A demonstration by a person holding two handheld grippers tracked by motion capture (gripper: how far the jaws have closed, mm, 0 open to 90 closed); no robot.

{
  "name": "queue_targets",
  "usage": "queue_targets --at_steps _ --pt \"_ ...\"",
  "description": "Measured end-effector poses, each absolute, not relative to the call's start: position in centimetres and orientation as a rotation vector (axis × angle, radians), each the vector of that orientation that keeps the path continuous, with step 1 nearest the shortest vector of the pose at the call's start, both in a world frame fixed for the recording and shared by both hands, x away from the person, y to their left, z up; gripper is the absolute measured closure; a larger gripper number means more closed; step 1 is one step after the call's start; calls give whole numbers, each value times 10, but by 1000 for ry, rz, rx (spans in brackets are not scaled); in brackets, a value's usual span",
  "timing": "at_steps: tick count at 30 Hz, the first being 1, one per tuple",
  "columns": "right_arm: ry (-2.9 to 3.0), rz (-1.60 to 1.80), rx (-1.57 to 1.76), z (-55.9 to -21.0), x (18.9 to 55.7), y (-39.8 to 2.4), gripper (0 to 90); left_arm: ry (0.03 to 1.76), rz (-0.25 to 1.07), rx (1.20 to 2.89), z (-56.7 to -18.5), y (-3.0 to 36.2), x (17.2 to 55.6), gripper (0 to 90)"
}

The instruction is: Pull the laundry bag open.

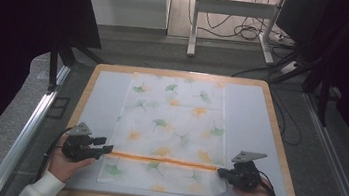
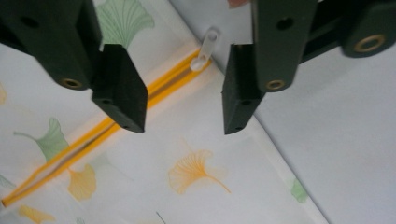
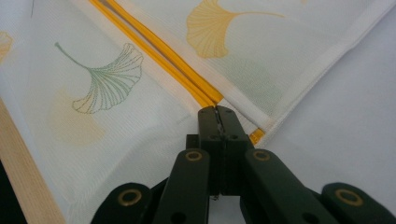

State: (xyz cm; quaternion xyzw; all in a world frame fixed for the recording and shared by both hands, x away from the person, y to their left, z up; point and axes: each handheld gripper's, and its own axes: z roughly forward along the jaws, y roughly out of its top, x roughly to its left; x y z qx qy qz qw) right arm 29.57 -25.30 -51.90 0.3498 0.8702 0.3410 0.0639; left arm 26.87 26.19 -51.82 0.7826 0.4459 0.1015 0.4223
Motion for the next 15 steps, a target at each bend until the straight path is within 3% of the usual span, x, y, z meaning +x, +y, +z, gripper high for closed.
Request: queue_targets --at_steps 3,5,7,9,11,12,14,15 --pt "2622 1028 1040 -519 295 -253 892 1133 259 1938 -517 260 270 428" --pt "2599 1088 1024 -514 294 -254 757 1133 261 1927 -517 258 270 406" --pt "2577 1097 1007 -512 293 -255 727 1131 261 1926 -517 258 270 395" --pt "2519 1128 1008 -506 292 -256 583 1132 256 1926 -517 258 270 354" --pt "2506 1148 1014 -504 293 -257 565 1137 263 1927 -517 258 270 344" --pt "2476 1174 1010 -502 293 -260 495 1139 267 1929 -517 258 270 327" --pt "2465 1179 1012 -501 294 -261 463 1144 277 1934 -518 257 270 323" --pt "2447 1192 1032 -499 296 -265 396 1145 285 1936 -518 257 270 319"
